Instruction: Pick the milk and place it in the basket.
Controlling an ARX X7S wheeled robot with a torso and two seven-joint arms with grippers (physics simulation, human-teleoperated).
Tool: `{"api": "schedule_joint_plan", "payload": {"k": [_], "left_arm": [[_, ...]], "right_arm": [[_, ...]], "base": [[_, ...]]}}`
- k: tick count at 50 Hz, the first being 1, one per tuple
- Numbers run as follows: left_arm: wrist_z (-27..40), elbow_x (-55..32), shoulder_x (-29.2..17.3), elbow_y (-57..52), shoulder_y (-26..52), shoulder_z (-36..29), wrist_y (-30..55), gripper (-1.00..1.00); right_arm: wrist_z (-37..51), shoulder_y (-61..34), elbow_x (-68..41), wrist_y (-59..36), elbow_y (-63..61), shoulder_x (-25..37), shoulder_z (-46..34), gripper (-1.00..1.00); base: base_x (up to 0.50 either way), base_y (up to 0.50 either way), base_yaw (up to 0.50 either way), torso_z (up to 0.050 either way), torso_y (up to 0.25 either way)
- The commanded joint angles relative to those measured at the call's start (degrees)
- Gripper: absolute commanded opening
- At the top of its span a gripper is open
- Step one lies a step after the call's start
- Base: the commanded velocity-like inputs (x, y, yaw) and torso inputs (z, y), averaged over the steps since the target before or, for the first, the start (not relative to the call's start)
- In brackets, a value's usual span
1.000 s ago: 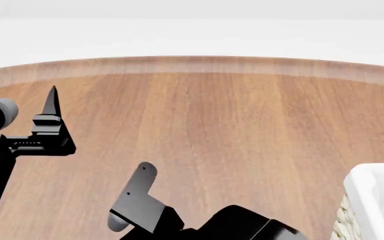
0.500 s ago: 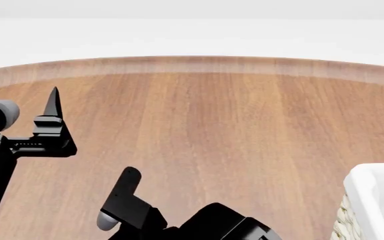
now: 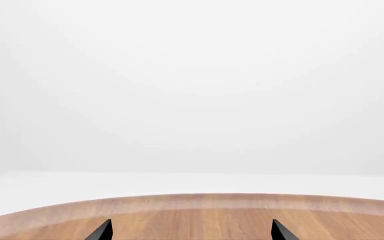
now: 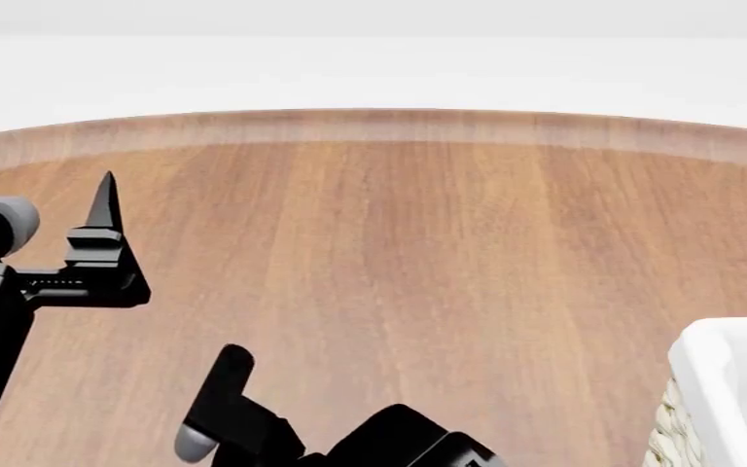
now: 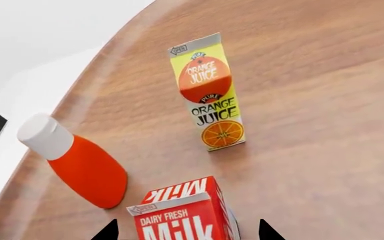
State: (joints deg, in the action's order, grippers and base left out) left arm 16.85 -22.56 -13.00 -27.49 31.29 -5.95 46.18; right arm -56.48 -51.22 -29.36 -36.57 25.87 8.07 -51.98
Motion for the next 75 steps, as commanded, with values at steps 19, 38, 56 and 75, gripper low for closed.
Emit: {"api": "schedule_joint_plan", "payload": {"k": [19,38,56,75], "left_arm": [[0.4,-1.0,-0.3,-0.3,-0.5,-0.7,-0.4,1.0],[0.5,-1.5,-0.7,-0.1,-1.6,-0.8,-1.7,1.0],[0.6,-2.2,-1.2,-1.2,-2.4,-0.9,-2.0,1.0],[1.2,-2.9,-1.6,-0.5,-1.4,-0.6,-1.8,1.0]], "right_arm": [[-8.6,0.5,1.7,8.6,17.6,-6.8,-5.7,1.0],[-3.5,-4.1,-19.3,20.4,31.3,-8.0,-26.1,1.0],[-2.4,-4.8,-24.4,23.0,32.6,-8.0,-32.2,-1.0],[43.4,-13.4,-38.4,9.0,-2.2,15.3,-17.1,-1.0]], "base": [[0.0,0.0,0.0,0.0,0.0],[0.0,0.0,0.0,0.0,0.0],[0.0,0.0,0.0,0.0,0.0],[0.0,0.0,0.0,0.0,0.0]]}}
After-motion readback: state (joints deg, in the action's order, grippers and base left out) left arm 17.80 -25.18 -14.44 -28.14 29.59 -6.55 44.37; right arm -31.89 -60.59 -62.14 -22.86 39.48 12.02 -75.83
